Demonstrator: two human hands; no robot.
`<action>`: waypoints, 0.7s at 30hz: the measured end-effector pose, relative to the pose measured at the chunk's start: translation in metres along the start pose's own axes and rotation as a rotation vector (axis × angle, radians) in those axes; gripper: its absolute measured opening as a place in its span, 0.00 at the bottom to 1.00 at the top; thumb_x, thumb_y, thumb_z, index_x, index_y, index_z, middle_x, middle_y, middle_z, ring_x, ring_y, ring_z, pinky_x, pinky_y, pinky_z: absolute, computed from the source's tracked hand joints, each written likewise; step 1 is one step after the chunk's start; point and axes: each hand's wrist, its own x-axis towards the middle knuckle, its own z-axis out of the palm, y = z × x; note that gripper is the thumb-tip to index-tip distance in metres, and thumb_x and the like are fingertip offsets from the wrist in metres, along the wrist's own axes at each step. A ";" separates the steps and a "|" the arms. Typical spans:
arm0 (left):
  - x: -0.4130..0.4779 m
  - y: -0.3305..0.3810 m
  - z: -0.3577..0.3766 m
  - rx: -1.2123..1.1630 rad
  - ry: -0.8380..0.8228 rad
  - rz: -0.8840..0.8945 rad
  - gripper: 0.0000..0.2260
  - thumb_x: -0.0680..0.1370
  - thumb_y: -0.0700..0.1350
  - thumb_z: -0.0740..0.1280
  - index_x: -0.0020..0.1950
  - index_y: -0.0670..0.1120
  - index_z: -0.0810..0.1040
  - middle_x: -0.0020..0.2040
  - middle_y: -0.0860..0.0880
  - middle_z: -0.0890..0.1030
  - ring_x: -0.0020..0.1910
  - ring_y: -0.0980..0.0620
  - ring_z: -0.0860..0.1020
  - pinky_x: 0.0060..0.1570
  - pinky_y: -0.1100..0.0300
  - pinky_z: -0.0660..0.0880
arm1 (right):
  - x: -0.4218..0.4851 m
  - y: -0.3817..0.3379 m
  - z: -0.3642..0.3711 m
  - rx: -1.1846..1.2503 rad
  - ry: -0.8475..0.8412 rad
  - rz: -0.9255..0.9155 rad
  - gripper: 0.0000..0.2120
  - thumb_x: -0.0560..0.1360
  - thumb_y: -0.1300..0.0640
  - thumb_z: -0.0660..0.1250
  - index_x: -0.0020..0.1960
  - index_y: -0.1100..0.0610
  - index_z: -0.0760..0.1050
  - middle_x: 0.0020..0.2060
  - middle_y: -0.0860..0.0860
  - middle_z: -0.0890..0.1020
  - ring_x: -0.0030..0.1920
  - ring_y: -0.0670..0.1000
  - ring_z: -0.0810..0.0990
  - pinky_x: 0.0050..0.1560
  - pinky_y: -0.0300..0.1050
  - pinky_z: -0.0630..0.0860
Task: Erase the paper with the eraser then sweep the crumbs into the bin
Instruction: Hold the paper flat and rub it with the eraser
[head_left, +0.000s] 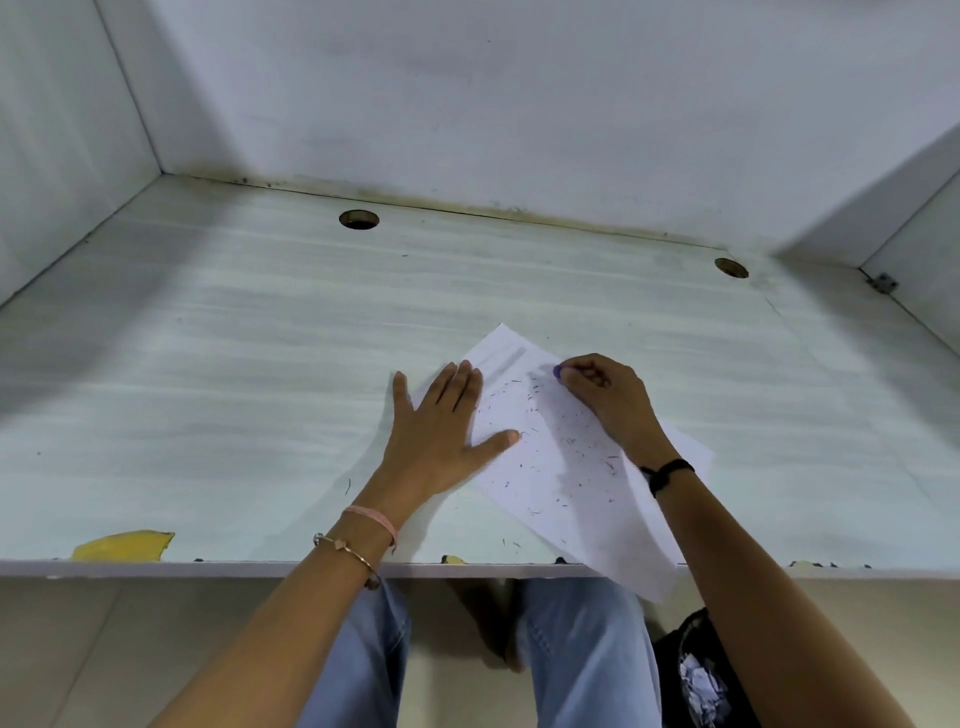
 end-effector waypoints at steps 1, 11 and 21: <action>0.000 0.001 0.000 0.022 0.024 -0.008 0.42 0.72 0.74 0.36 0.80 0.52 0.46 0.81 0.51 0.49 0.79 0.53 0.46 0.71 0.31 0.39 | -0.002 0.002 0.000 0.050 -0.002 -0.004 0.04 0.75 0.56 0.69 0.49 0.54 0.81 0.45 0.45 0.85 0.46 0.43 0.81 0.48 0.33 0.74; 0.045 0.018 0.010 -0.057 0.221 0.098 0.39 0.69 0.75 0.48 0.62 0.45 0.71 0.62 0.49 0.72 0.67 0.47 0.69 0.70 0.34 0.54 | -0.010 0.007 0.006 0.081 0.024 -0.149 0.05 0.76 0.60 0.66 0.50 0.53 0.79 0.47 0.46 0.83 0.49 0.49 0.81 0.52 0.42 0.77; 0.046 0.021 0.007 -0.035 -0.025 0.049 0.47 0.67 0.79 0.45 0.80 0.56 0.45 0.81 0.52 0.43 0.78 0.55 0.39 0.72 0.36 0.34 | -0.007 -0.004 0.021 -0.114 -0.031 -0.257 0.05 0.71 0.64 0.72 0.46 0.57 0.82 0.42 0.51 0.81 0.41 0.45 0.79 0.41 0.28 0.73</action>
